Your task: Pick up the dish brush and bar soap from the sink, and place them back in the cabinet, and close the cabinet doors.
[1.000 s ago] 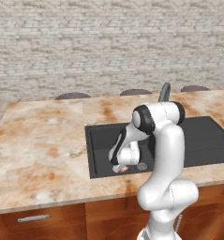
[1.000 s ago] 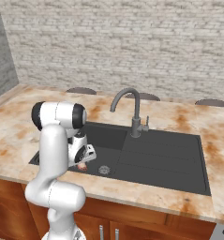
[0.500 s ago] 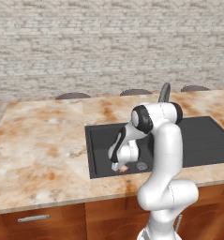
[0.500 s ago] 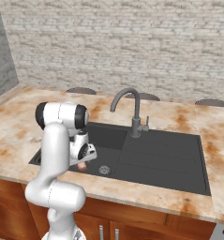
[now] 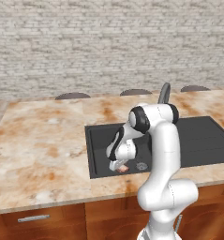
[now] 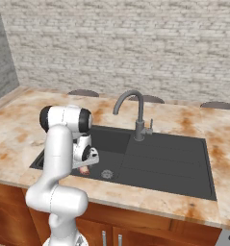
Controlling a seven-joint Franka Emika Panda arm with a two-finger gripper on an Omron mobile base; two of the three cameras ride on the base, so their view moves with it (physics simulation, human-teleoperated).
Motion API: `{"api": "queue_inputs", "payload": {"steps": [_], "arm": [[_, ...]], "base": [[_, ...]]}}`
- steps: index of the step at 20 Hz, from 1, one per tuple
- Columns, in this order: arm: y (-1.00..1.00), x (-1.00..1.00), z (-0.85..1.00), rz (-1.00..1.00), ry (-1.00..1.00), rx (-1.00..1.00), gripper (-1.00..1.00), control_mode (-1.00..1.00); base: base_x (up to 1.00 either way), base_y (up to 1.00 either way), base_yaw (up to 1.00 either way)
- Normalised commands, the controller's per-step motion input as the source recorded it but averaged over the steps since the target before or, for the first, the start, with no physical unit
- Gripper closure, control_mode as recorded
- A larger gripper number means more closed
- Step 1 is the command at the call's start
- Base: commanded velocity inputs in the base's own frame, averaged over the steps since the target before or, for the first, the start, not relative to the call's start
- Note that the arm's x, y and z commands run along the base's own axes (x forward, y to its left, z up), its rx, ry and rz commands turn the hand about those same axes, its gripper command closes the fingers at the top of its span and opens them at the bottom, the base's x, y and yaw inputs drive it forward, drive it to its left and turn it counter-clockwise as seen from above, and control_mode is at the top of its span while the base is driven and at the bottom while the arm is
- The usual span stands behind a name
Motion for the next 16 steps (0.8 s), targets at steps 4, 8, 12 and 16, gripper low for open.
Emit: {"api": "queue_inputs", "payload": {"steps": [4, 8, 12, 16], "arm": [[0.04, 0.02, -0.18, 0.00, 0.06, 0.00, -1.00, -1.00], [0.00, 0.00, -0.15, 0.00, 0.06, 0.00, -1.00, -1.00], [0.00, 0.00, -0.15, 0.00, 0.05, 0.00, 1.00, -1.00], [0.01, 0.00, -0.04, 0.00, 0.00, 0.00, 1.00, -1.00]], "base": [[0.00, 0.00, 0.00], [0.00, 0.00, 0.00], [0.00, 0.00, 0.00], [0.00, 0.00, 0.00]]}}
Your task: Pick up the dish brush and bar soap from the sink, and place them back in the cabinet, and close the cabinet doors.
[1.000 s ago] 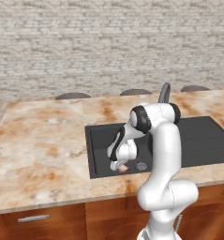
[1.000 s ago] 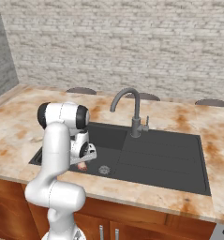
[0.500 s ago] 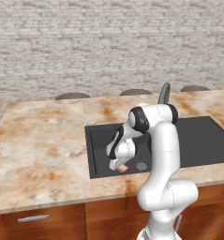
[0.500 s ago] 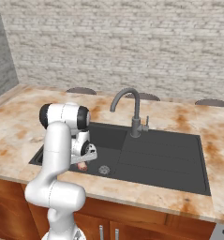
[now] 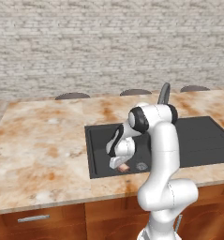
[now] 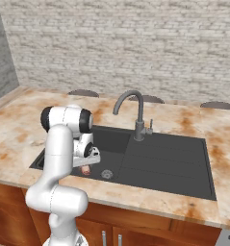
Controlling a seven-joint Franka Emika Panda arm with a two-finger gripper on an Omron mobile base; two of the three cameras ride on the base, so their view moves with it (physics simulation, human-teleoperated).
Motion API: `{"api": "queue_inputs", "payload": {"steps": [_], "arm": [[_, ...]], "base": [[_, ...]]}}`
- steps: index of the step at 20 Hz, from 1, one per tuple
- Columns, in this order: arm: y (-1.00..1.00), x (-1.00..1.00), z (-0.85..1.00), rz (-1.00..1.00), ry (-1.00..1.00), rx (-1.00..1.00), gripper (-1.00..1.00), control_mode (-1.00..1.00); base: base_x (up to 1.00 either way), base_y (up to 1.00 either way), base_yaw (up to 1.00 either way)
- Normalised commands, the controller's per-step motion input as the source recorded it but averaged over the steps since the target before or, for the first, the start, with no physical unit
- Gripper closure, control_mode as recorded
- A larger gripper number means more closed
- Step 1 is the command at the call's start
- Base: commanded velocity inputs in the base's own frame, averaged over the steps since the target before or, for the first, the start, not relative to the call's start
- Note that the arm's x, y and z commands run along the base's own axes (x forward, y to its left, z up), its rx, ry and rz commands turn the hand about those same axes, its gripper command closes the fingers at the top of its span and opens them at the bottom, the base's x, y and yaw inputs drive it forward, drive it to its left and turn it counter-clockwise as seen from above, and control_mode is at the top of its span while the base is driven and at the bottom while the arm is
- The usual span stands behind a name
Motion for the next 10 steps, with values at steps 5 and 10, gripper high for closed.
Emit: {"api": "queue_inputs", "payload": {"steps": [5, 10], "arm": [[0.00, 0.00, 0.00, 0.00, 0.00, 0.00, 1.00, -1.00], [0.00, 0.00, 0.08, 0.00, -0.04, 0.00, 1.00, -1.00]], "base": [[0.00, 0.00, 0.00], [0.00, 0.00, 0.00]]}}
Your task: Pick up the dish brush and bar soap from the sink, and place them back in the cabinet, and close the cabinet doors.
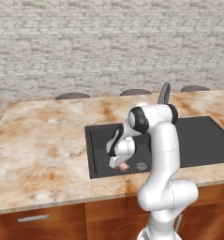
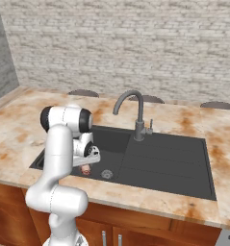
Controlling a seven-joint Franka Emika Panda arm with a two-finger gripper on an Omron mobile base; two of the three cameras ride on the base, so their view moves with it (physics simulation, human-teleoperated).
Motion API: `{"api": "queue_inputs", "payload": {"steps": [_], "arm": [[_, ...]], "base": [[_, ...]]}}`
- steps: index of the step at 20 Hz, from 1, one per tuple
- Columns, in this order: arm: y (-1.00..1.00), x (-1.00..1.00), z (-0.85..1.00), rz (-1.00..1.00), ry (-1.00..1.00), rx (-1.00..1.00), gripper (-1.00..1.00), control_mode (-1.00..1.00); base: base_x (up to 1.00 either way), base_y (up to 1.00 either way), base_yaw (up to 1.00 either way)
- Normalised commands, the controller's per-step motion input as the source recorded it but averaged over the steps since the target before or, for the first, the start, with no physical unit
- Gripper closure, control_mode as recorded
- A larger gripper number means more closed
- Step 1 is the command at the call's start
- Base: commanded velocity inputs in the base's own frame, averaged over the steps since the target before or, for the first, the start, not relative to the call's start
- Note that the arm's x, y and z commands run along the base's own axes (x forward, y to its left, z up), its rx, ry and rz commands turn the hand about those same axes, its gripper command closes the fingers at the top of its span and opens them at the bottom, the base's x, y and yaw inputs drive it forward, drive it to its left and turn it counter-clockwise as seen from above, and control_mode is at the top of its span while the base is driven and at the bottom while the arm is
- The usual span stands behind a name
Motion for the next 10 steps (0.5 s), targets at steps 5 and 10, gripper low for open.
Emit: {"api": "queue_inputs", "payload": {"steps": [5, 10], "arm": [[0.02, 0.00, 0.70, 0.00, -0.18, -0.02, 1.00, -1.00], [0.05, -0.01, 0.94, -0.01, -0.16, -0.04, 1.00, -1.00]], "base": [[0.00, 0.00, 0.00], [0.00, 0.00, 0.00]]}}
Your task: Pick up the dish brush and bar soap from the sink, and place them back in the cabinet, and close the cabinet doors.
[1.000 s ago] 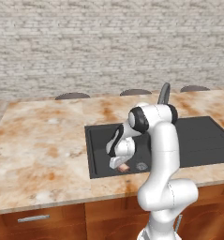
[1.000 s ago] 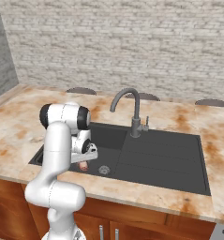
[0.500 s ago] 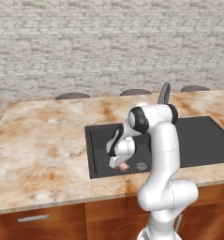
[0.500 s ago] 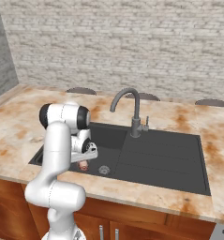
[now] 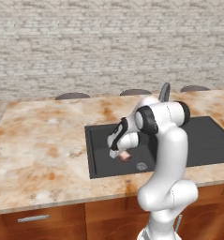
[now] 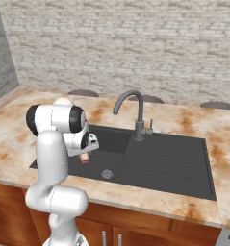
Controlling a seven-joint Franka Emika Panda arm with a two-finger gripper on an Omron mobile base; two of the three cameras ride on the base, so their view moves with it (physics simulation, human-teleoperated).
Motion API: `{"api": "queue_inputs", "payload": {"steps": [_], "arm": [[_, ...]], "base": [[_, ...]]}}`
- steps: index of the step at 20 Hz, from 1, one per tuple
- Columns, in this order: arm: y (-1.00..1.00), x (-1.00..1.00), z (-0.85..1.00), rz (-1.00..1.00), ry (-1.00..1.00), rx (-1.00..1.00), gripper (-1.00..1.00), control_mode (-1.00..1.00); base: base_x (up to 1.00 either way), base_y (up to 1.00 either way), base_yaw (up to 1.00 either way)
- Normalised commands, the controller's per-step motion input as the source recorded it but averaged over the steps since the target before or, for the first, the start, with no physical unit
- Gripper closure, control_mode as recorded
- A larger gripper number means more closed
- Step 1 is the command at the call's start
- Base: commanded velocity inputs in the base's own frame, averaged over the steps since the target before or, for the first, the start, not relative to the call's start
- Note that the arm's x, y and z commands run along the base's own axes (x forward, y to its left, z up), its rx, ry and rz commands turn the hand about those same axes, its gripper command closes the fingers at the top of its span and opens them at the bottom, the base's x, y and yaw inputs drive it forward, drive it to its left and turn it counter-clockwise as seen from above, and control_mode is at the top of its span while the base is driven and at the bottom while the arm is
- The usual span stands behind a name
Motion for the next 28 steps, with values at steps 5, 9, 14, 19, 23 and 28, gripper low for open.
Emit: {"api": "queue_inputs", "payload": {"steps": [5, 9, 14, 19, 23, 28], "arm": [[0.01, -0.18, 0.98, -0.04, -0.12, -0.06, 1.00, -1.00], [0.00, -0.33, 0.97, -0.04, -0.07, -0.07, 1.00, -1.00], [0.00, -0.49, 0.91, -0.08, 0.00, -0.05, 1.00, -1.00], [0.00, -0.34, 0.91, -0.10, 0.00, -0.01, 1.00, -1.00], [0.00, -0.23, 0.98, -0.10, 0.00, 0.00, 1.00, -1.00], [-0.03, -0.23, 0.86, -0.08, 0.00, 0.00, 1.00, -1.00]], "base": [[0.00, 0.00, 0.00], [0.00, 0.00, 0.00], [0.00, 0.00, 0.00], [0.00, 0.00, 0.00], [0.00, 0.00, 0.00], [0.00, 0.00, 0.00]]}}
